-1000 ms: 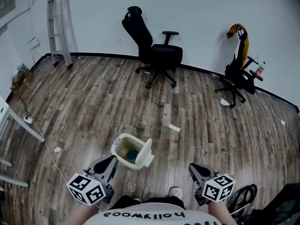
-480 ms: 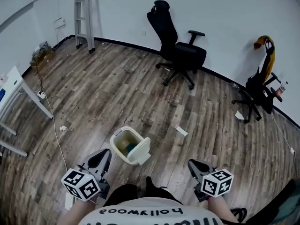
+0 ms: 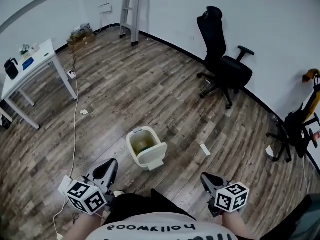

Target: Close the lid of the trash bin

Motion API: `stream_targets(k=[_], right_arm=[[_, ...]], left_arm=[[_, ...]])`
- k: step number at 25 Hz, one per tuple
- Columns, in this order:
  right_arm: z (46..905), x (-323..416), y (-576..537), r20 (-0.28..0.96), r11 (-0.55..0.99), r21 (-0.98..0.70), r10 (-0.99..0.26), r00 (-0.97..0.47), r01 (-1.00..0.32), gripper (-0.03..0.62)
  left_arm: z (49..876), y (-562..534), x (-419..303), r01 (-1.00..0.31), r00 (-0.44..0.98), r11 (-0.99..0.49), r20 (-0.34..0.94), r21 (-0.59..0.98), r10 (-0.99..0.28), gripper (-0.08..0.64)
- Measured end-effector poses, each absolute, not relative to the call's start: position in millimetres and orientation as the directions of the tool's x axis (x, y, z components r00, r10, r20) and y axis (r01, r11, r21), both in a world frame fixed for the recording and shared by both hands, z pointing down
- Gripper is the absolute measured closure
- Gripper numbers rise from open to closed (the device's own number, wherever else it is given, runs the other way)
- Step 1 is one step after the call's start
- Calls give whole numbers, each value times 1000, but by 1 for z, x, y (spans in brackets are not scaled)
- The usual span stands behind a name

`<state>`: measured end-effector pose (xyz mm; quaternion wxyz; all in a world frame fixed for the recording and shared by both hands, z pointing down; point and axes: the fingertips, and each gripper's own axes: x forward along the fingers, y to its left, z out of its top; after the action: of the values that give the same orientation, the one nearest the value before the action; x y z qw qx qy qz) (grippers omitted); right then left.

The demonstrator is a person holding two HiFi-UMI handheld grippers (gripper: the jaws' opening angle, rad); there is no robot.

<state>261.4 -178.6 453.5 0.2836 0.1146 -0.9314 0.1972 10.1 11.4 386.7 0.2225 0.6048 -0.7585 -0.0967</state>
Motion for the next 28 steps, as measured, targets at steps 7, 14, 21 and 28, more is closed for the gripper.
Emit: stream_targets(k=[7,14,21,28], right_arm=[[463,232,-171,554,906,-356,7,-833,-230,581],[446,193,-175,526,952,-277,35,-850,-132,581],[460,143,-214,547,940,-309,49,-836,-147,581],[462,77,-232,593,962,-262,97,-799,-78,581]], left_arm=[[409,52,33,-837,-231,343,293,427,-928,552],[451,20,47,-818,-122,299,360,491,-925,552],[468,-26,19,-822,-37,231,355,520,-934,552],[478,-53,9,-898,93,69,340,435,-936,552]])
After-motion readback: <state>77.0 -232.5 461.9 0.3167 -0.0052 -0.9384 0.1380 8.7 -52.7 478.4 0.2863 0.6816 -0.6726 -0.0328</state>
